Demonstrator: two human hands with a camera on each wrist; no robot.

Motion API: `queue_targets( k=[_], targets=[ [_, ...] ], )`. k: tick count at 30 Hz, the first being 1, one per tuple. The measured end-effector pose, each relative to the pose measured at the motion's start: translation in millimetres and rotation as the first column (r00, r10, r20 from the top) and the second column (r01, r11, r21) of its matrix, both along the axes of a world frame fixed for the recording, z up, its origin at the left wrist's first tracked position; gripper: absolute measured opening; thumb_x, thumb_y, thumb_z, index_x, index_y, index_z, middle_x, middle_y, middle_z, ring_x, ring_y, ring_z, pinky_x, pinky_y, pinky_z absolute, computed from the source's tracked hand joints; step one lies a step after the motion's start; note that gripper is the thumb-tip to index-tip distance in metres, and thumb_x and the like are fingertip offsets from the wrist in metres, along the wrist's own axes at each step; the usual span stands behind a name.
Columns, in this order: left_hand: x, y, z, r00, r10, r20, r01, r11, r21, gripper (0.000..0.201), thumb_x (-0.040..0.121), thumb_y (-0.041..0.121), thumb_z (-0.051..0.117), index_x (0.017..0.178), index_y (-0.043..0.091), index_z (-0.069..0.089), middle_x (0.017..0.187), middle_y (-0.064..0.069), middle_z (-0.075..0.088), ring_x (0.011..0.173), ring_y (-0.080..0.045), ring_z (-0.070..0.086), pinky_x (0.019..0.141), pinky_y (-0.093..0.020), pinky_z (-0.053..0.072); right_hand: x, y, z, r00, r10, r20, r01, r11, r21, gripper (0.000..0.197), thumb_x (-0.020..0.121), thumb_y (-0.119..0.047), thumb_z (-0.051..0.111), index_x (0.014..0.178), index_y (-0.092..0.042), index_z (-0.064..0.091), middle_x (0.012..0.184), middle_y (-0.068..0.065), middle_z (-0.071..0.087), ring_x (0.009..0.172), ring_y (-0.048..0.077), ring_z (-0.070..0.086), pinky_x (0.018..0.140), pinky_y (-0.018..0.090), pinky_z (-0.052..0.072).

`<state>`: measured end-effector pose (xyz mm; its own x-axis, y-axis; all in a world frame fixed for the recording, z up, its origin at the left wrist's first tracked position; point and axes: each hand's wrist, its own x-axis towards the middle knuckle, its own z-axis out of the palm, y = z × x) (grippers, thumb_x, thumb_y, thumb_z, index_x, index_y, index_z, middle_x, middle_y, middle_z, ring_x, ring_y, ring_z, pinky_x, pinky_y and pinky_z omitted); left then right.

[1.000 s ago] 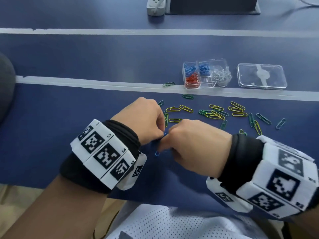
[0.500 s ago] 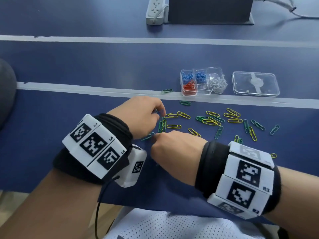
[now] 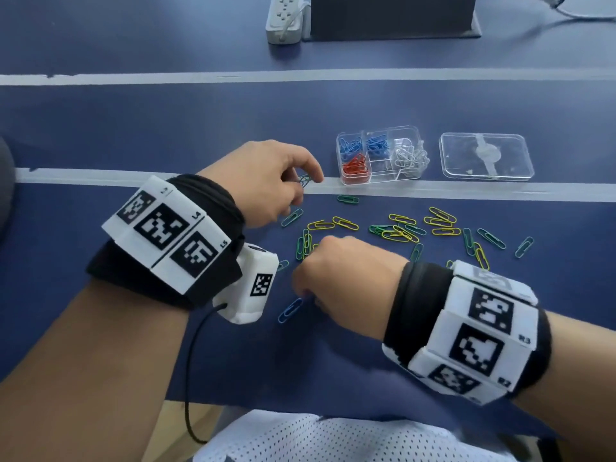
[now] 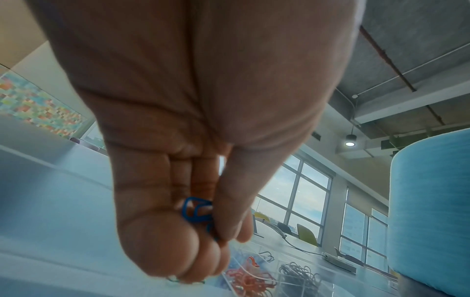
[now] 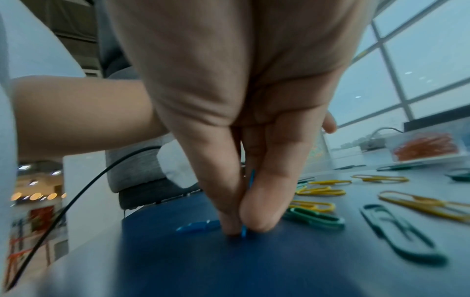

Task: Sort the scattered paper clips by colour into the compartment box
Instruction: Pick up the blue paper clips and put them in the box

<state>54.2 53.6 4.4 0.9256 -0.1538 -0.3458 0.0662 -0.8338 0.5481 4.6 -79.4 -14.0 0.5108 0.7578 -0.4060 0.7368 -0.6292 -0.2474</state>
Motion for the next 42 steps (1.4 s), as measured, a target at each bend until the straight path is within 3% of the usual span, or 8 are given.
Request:
queue_targets(
  k=[5,9,13,18,21,25,30,42],
  targets=[
    [-2,6,-2,0.999,0.014,-0.031,-0.014,1.000,0.004,0.025,0.089,0.006,0.049,0.094,0.025,0.065,0.078,-0.001,0.068,0.069,-0.025,0.069,0.076,-0.032,0.058,4,9,2,0.998,0.064,0.006,-0.064,0.998,0.008,0.014,0.087,-0.009,0.052,0.096,-0.010,0.062,0.091,0.009,0.058,0.087,0.032,0.059,0.067,0.031,0.048],
    [-2,10,0,1.000,0.013,-0.020,-0.013,1.000,0.009,0.025,0.089,0.007,0.049,0.090,0.027,0.064,0.076,-0.001,0.068,0.067,-0.020,0.070,0.083,-0.033,0.055,-7,21,-3,0.998,0.068,-0.008,-0.068,0.997,-0.023,0.028,0.089,-0.004,0.047,0.064,-0.006,0.035,0.064,0.004,0.033,0.068,0.031,0.046,0.048,0.024,0.031],
    [1,10,3,1.000,0.017,0.020,-0.018,0.999,0.030,0.026,0.090,0.009,0.048,0.091,0.026,0.068,0.077,-0.003,0.070,0.071,-0.017,0.070,0.084,-0.027,0.053,-6,20,-4,0.998,0.062,-0.008,-0.063,0.994,-0.090,0.015,0.091,-0.005,0.047,0.076,-0.007,0.051,0.063,0.003,0.030,0.068,0.030,0.044,0.055,0.029,0.034],
    [21,-9,7,0.990,-0.034,0.139,0.032,0.999,0.015,0.029,0.084,0.004,0.055,0.093,0.027,0.070,0.079,0.000,0.069,0.064,-0.009,0.062,0.064,-0.011,0.047,10,3,6,1.000,0.008,0.006,-0.008,1.000,-0.006,0.018,0.086,-0.014,0.053,0.096,-0.011,0.067,0.100,0.008,0.064,0.093,0.031,0.061,0.072,0.029,0.047],
    [44,-23,4,0.973,-0.064,0.224,0.068,0.998,-0.009,0.029,0.080,0.002,0.060,0.100,0.021,0.070,0.084,0.000,0.068,0.059,0.002,0.056,0.069,-0.010,0.047,40,-21,21,0.988,-0.144,0.053,0.143,0.989,0.027,0.021,0.081,-0.023,0.062,0.098,-0.023,0.075,0.092,0.001,0.073,0.082,0.021,0.062,0.071,0.023,0.046],
    [77,-38,-1,0.950,-0.083,0.301,0.073,0.996,0.043,0.026,0.078,0.003,0.065,0.096,0.020,0.072,0.085,0.001,0.071,0.076,-0.003,0.063,0.071,-0.010,0.045,95,-56,36,0.830,-0.558,0.008,0.545,0.813,0.206,0.014,0.076,-0.020,0.070,0.087,-0.025,0.076,0.062,-0.007,0.063,0.073,0.014,0.059,0.071,0.021,0.044],
    [92,-54,-10,0.945,-0.118,0.304,0.101,0.992,0.071,0.031,0.078,-0.002,0.063,0.101,0.017,0.071,0.086,-0.001,0.070,0.084,-0.012,0.066,0.081,-0.021,0.051,145,-67,32,0.660,-0.751,-0.018,0.715,0.620,0.323,0.016,0.074,-0.015,0.069,0.081,-0.028,0.074,0.074,-0.002,0.069,0.071,0.011,0.064,0.074,0.023,0.050],
    [88,-51,-22,0.940,-0.092,0.329,0.086,0.996,0.034,0.036,0.076,-0.003,0.062,0.103,0.021,0.066,0.080,0.003,0.068,0.074,-0.008,0.060,0.076,-0.021,0.050,149,-46,23,0.736,-0.674,0.061,0.655,0.732,0.188,0.018,0.080,-0.010,0.068,0.091,-0.024,0.073,0.089,0.001,0.066,0.088,0.021,0.062,0.075,0.027,0.048]
  ],
)
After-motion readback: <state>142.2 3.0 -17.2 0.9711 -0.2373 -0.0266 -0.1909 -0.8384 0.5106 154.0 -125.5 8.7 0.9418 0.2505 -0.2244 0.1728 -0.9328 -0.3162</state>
